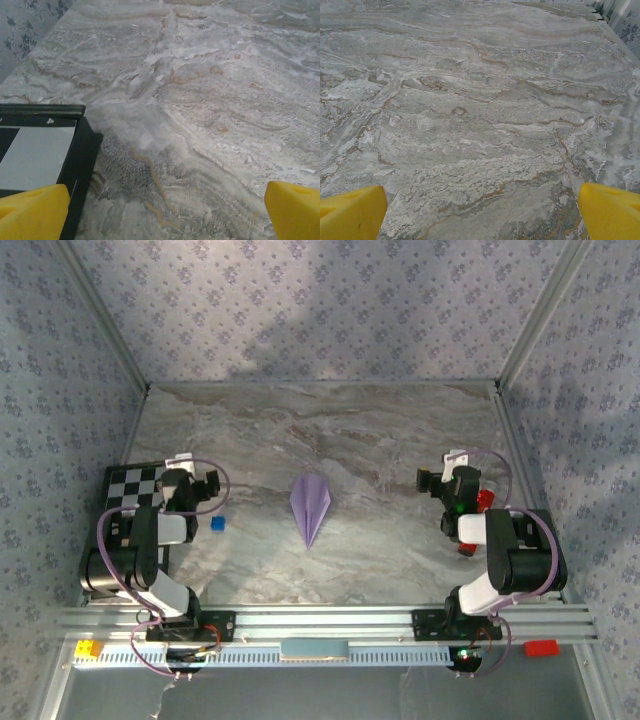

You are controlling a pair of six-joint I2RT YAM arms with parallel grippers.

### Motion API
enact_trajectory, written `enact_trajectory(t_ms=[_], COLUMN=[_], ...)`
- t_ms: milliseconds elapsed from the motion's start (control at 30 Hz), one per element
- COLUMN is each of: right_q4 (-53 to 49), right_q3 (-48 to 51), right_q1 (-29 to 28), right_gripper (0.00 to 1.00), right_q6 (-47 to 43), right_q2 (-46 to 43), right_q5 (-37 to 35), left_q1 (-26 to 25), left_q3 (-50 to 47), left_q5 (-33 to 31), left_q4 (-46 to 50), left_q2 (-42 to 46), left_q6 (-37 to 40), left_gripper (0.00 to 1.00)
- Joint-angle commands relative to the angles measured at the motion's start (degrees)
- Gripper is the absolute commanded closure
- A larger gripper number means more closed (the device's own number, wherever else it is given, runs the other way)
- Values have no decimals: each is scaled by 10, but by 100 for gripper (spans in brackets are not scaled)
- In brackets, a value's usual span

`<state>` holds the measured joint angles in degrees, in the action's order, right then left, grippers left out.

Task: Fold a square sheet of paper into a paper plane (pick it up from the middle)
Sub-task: Reset both arms

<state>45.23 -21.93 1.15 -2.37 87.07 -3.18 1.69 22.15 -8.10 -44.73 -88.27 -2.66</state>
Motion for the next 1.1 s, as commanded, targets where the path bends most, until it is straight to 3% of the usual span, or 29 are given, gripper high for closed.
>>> enact_trajectory(t_ms=[0, 1067], right_q4=[3, 1], right_q3=[-6, -7], right_q1=[2, 3], right_gripper=[0, 0], right_q6=[9, 9], right_q2=[-1, -1], right_q5=[-7, -5], left_q1=[-9, -15], left_q3=[11, 13], left_q5=[14, 17], left_q4=[-24, -22], left_q2=[4, 4], left_q6=[-1, 7], left_gripper=[0, 0])
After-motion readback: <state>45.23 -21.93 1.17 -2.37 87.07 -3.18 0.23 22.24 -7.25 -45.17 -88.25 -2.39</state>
